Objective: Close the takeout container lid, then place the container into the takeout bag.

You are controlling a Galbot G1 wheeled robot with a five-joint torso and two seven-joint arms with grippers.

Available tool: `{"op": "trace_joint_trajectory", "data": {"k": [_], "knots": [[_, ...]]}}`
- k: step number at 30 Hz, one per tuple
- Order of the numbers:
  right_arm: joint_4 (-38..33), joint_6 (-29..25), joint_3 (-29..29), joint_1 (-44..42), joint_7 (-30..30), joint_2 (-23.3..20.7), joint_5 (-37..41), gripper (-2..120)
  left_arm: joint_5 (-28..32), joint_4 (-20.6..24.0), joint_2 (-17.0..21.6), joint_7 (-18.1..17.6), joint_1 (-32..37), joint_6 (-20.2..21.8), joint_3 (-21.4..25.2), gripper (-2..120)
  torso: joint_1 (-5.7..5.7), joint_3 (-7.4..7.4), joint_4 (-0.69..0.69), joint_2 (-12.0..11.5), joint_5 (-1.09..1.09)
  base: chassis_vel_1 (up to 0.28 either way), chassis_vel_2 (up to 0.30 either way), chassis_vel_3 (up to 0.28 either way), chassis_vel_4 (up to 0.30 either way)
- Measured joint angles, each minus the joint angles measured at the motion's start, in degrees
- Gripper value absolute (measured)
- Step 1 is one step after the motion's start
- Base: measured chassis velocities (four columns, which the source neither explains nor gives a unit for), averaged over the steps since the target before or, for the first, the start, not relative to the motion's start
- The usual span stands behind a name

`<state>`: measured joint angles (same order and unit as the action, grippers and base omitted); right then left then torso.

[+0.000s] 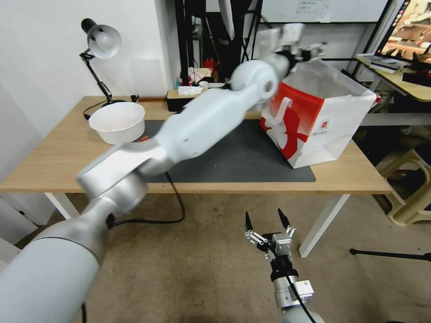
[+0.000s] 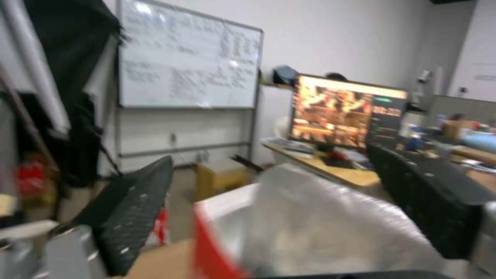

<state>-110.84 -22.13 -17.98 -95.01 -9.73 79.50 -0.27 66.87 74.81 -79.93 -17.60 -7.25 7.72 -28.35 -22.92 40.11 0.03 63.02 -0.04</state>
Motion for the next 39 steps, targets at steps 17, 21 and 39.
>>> {"op": "trace_joint_trajectory", "data": {"k": [17,21,39], "knots": [[-2.1,-1.1,-0.6,-1.1,-0.5,0.3,-1.5,100,-11.4,21.7,20.9,-4.5,16.9,-2.4,3.8,100,0.01,0.00,-0.02,0.0,0.02,0.000,0.000,0.000,0.000],[-3.1,-1.2,-0.8,-1.3,-1.2,0.2,-1.9,100,-12.7,32.1,30.3,-4.2,31.8,-2.1,14.3,100,0.01,0.00,-0.01,0.0,0.02,0.000,0.000,0.000,0.000],[-8.5,0.5,-5.5,-5.6,-2.0,0.9,0.4,100,-33.2,44.8,33.6,-8.7,80.3,-13.2,37.3,100,0.02,-0.01,-0.01,0.0,0.04,0.000,0.000,0.000,0.000]]}}
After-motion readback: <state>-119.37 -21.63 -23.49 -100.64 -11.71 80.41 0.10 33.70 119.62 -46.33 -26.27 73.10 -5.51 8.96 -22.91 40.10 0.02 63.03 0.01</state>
